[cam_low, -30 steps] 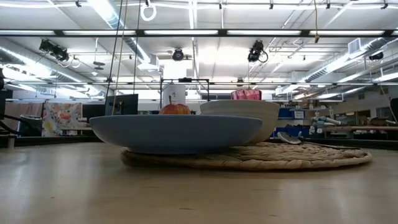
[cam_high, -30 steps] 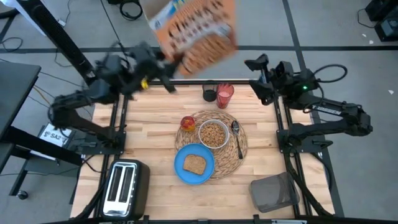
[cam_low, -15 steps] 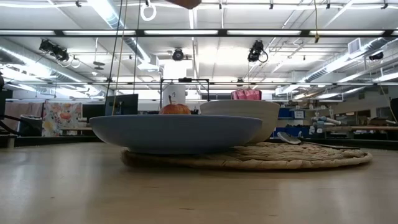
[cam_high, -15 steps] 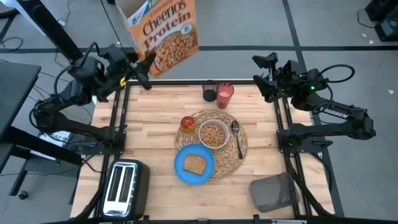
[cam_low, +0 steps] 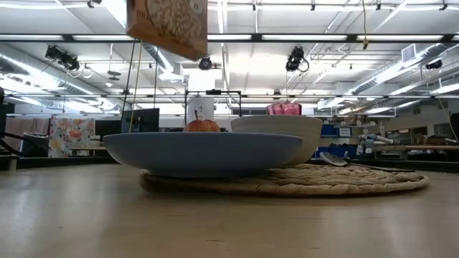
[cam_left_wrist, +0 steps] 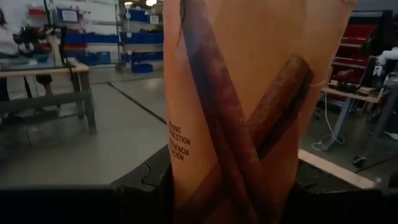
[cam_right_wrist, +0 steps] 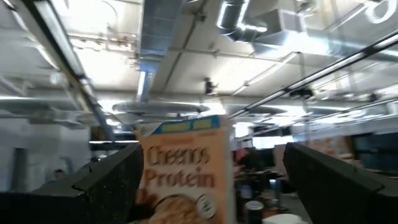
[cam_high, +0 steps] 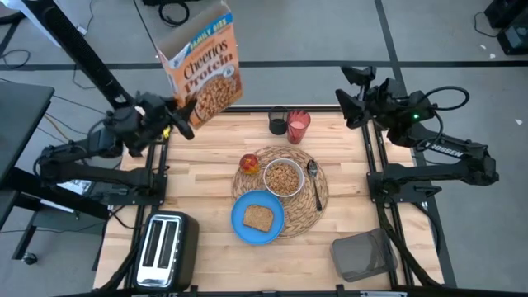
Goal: Arrange a breakfast setting
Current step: Pour the brown cereal from the orange cereal box into the white bowl
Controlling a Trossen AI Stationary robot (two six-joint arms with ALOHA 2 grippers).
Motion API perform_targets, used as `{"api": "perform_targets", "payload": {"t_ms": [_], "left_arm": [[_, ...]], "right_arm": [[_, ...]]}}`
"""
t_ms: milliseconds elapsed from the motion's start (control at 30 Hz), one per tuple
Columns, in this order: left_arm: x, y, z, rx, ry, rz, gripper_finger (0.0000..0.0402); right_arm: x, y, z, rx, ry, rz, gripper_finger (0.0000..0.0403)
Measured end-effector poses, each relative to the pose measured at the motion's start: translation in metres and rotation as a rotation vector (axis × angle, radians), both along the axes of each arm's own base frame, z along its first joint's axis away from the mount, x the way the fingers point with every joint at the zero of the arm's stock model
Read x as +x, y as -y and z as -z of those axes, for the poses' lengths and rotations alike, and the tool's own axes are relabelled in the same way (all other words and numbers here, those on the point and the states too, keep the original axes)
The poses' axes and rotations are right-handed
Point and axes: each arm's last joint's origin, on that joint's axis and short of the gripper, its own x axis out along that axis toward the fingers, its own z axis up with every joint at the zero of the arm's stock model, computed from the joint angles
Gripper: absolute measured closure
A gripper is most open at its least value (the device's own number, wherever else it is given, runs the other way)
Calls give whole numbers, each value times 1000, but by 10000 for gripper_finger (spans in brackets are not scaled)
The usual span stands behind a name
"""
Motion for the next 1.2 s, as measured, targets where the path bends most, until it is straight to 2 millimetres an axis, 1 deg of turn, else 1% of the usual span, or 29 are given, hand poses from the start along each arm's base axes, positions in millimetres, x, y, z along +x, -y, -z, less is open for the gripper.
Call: {"api": "perform_targets", "payload": {"t_ms": [200, 300, 433, 600, 800, 933, 1200], "left_arm": [[-4, 0, 40, -35, 17, -9, 228], [-3, 0, 54, -49, 1, -16, 228], [-1, 0, 68, -68, -17, -18, 228], [1, -1, 78, -87, -30, -25, 228], [1, -1, 80, -87, -38, -53, 228], [-1, -1, 86, -113, -84, -69, 228], [-2, -2, 97, -162, -120, -103, 228]], "right_arm": [[6, 6, 4, 14, -20, 110, 21], [10, 8, 6, 25, -32, 118, 21], [15, 10, 9, 35, -45, 119, 22], [15, 10, 9, 41, -44, 113, 25], [16, 10, 10, 44, -52, 113, 25], [16, 10, 10, 44, -53, 112, 25], [16, 9, 10, 46, -54, 60, 26]]}}
